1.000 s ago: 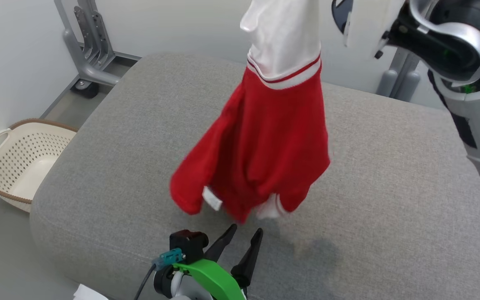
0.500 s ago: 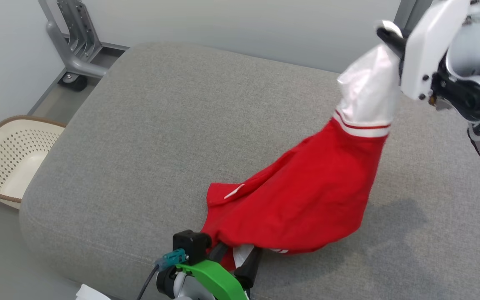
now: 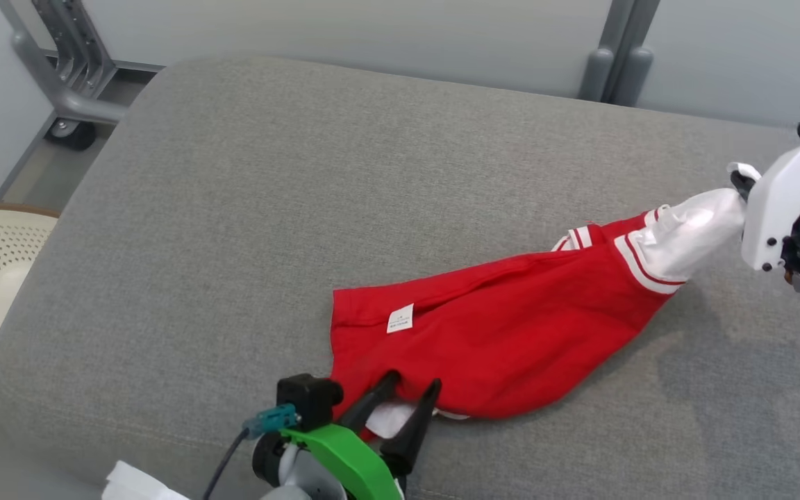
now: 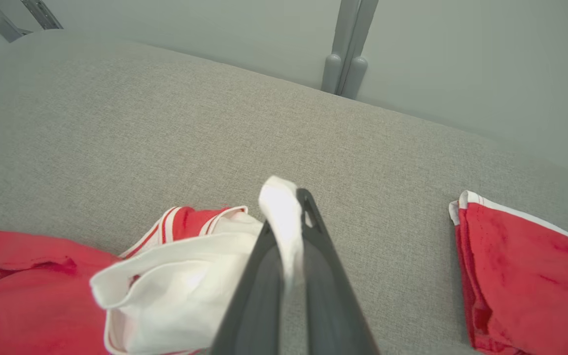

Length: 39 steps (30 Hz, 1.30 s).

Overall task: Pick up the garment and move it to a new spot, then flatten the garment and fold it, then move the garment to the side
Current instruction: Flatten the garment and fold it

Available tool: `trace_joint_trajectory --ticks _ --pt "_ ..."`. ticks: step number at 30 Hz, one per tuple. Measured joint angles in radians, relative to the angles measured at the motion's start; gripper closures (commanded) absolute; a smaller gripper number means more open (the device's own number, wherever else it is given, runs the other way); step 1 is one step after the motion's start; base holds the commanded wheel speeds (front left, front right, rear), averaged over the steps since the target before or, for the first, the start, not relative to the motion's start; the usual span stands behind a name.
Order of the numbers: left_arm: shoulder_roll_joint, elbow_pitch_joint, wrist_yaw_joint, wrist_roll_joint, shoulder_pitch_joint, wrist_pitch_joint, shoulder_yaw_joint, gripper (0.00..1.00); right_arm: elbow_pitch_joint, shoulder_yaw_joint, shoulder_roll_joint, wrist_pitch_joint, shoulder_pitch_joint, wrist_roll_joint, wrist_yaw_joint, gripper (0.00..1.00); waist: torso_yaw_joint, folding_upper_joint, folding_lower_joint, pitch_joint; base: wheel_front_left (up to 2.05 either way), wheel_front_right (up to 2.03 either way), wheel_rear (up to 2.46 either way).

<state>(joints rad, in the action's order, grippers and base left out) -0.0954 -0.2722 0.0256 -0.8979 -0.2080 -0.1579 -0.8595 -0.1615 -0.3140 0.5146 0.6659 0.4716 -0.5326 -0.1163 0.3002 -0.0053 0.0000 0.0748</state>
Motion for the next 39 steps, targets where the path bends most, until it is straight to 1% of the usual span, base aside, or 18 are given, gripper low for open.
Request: trace_joint_trajectory --ticks 4,6,8,11,12,15,20,29,34,39 --pt "-0.033 0.035 0.003 0.001 -0.016 -0.003 0.048 0.00 -0.026 0.024 0.012 -0.063 -0.062 0.023 -0.002 1.00 -0.035 0.0000 0.0000 0.007 0.00 0.00 0.00" --pt "-0.059 0.047 0.019 0.010 -0.049 -0.012 0.081 0.00 -0.034 0.036 0.005 -0.095 -0.093 0.030 -0.002 1.00 -0.054 0.0000 0.0000 0.011 0.00 0.00 0.00" --pt "-0.084 0.050 0.029 0.019 -0.085 -0.012 0.113 0.00 -0.037 0.047 -0.027 -0.126 -0.121 0.022 -0.008 1.00 -0.073 0.0000 0.0001 0.015 0.00 0.00 0.00" --pt "-0.110 0.025 0.038 0.021 -0.121 0.000 0.145 0.00 -0.031 0.056 -0.093 -0.179 -0.149 -0.005 -0.008 1.00 -0.101 0.0000 0.0000 0.023 0.00 0.00 0.00" --pt "-0.121 0.008 0.047 0.021 -0.126 0.012 0.148 0.00 -0.027 0.061 -0.113 -0.197 -0.153 -0.013 -0.008 1.00 -0.110 0.0000 0.0000 0.027 0.00 0.00 0.00" --pt "-0.151 -0.040 0.054 0.024 -0.133 0.051 0.146 0.00 -0.016 0.072 -0.162 -0.242 -0.154 -0.025 -0.009 1.00 -0.138 0.0000 0.0000 0.040 0.00 0.00 0.00" --pt "-0.147 -0.056 0.054 0.015 -0.151 0.091 0.141 0.00 -0.008 0.048 -0.201 -0.293 -0.155 -0.021 -0.009 1.00 -0.183 0.0000 0.0000 0.067 0.00 0.00 0.00" --pt "-0.149 -0.123 0.055 0.004 -0.189 0.125 0.141 0.00 -0.022 0.035 -0.217 -0.358 -0.174 -0.012 -0.009 1.00 -0.250 0.0000 0.0000 0.114 0.00 0.00 0.00" --pt "-0.157 -0.148 0.058 0.019 -0.207 0.135 0.142 0.00 -0.030 0.037 -0.229 -0.378 -0.178 -0.012 -0.009 1.00 -0.260 0.0000 0.0001 0.129 0.00 0.00 0.00" --pt "-0.160 -0.163 0.063 0.037 -0.224 0.139 0.140 0.00 -0.046 0.049 -0.225 -0.394 -0.206 -0.012 -0.009 1.00 -0.245 0.0000 0.0001 0.129 0.00 0.00 0.00"
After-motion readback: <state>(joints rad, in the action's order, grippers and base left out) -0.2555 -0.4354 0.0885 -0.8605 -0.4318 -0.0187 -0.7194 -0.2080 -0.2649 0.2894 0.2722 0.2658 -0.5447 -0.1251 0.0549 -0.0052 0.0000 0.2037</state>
